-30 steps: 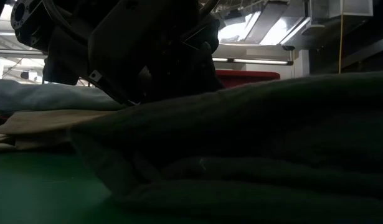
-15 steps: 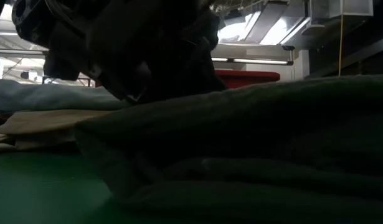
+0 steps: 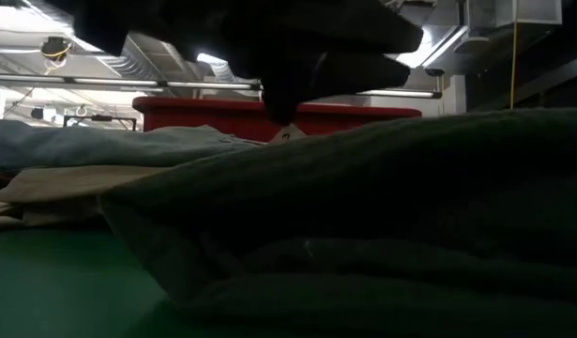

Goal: Fold Laundry from Bin
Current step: Fold the green polo shirt

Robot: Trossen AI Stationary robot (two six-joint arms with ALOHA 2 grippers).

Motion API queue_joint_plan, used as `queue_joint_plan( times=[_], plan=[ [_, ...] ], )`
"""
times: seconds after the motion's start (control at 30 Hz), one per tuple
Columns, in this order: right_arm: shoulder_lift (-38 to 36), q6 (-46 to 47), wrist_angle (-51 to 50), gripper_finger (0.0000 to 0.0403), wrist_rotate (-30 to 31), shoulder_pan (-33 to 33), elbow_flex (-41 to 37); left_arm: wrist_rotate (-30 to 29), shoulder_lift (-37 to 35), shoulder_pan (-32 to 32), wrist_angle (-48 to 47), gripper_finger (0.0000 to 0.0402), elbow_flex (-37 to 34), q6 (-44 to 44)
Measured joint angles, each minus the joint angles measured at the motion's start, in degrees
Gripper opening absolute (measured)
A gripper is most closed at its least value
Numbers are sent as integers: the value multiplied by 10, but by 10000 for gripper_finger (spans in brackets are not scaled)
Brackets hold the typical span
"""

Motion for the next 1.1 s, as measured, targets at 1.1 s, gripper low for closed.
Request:
queue_joint_plan(
  times=[1.1],
  plan=[
    [0,55,-70,179,-36,-89,-141,2,3,22,-232,128,2,-5]
  ],
)
